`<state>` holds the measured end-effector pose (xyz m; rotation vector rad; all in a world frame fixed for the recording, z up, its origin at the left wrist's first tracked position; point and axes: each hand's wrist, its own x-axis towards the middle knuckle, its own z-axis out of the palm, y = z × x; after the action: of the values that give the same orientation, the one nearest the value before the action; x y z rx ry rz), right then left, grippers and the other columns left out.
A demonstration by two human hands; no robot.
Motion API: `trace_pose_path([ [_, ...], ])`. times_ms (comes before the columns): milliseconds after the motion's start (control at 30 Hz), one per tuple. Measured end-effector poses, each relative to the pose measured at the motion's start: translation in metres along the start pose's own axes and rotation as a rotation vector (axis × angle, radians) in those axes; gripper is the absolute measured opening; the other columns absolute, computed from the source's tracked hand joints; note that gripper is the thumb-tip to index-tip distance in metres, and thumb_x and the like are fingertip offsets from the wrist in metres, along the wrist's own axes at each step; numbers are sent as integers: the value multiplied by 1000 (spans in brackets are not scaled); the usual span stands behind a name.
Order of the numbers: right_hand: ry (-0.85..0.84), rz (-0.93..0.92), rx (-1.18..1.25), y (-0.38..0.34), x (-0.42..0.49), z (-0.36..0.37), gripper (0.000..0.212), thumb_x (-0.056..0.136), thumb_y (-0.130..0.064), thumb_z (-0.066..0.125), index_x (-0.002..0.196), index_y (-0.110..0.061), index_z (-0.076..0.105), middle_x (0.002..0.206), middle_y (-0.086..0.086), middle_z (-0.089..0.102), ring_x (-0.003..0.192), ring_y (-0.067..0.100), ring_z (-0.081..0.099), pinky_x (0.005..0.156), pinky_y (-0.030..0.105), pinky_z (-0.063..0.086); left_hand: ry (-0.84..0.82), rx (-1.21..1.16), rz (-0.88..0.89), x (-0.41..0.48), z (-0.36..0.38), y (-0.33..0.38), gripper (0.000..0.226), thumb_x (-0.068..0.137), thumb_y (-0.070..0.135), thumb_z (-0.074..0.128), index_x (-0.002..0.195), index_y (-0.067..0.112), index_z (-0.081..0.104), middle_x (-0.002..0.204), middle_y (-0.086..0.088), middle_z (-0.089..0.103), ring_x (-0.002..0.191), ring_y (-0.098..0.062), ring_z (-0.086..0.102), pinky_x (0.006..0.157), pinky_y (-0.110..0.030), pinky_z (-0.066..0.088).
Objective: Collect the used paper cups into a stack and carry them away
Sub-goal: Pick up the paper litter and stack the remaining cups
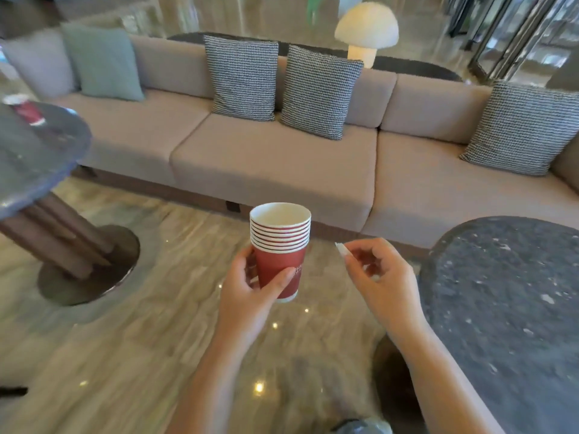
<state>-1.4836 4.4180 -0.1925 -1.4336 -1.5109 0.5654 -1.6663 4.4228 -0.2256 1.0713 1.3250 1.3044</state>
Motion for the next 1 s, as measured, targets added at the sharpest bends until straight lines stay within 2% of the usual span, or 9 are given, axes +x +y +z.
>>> trace_pose_path([
  [133, -113, -41, 20, -18, 2, 42, 14, 78, -34, 61, 77, -47, 55, 78, -17, 60, 74, 5, 56, 62, 20, 48, 111, -14, -8, -4, -49, -7, 59, 47, 48, 79, 100, 38, 55, 92, 21, 68, 84, 6, 64, 63, -8, 47],
  [333, -258, -85, 99, -38, 13, 95, 14, 79, -26, 65, 79, -39, 60, 77, -10, 61, 69, 3, 54, 60, 14, 44, 299, -31, 8, -6, -101, -12, 62, 44, 49, 77, 101, 35, 56, 100, 11, 66, 85, 3, 64, 64, -10, 48],
  [433, -334, -127, 102, -45, 24, 122, 21, 81, -18, 66, 81, -38, 59, 77, -13, 61, 71, 2, 54, 63, 9, 42, 365, -9, 8, -3, -123, -14, 69, 47, 50, 76, 110, 32, 56, 107, 7, 65, 92, -3, 64, 67, -12, 49],
  [567, -418, -174, 133, -52, 49, 162, 18, 81, -20, 67, 81, -37, 60, 78, -15, 61, 72, 1, 54, 64, 7, 40, 485, -42, -33, 12, -147, -20, 67, 43, 49, 76, 106, 35, 55, 109, 7, 65, 95, -4, 63, 68, -14, 49],
  [700, -486, -196, 149, -55, 87, 203, 15, 82, -24, 67, 79, -37, 59, 78, -14, 61, 72, 0, 54, 64, 6, 39, 560, -26, -74, 46, -163, -27, 63, 49, 40, 80, 107, 36, 55, 110, 6, 65, 96, -6, 63, 68, -15, 50],
  [800, -533, -184, 177, -58, 128, 232, 16, 82, -24, 66, 80, -38, 59, 85, -20, 60, 74, 1, 55, 64, 6, 40, 603, -9, -86, 86, -175, -26, 59, 51, 36, 79, 106, 35, 56, 108, 7, 67, 92, -2, 64, 66, -12, 49],
  [933, -583, -174, 231, -65, 188, 268, 17, 82, -24, 65, 79, -40, 61, 85, -20, 61, 75, 2, 56, 65, 6, 41, 643, -9, -66, 152, -192, -9, 71, 50, 36, 85, 114, 22, 57, 106, 3, 68, 89, -3, 65, 66, -12, 49],
  [1000, -609, -187, 240, -67, 213, 286, 18, 83, -21, 66, 79, -38, 62, 84, -17, 62, 74, 4, 56, 65, 8, 42, 673, -15, -51, 181, -200, 0, 75, 49, 40, 87, 115, 22, 56, 107, 5, 67, 89, -1, 64, 65, -11, 49],
])
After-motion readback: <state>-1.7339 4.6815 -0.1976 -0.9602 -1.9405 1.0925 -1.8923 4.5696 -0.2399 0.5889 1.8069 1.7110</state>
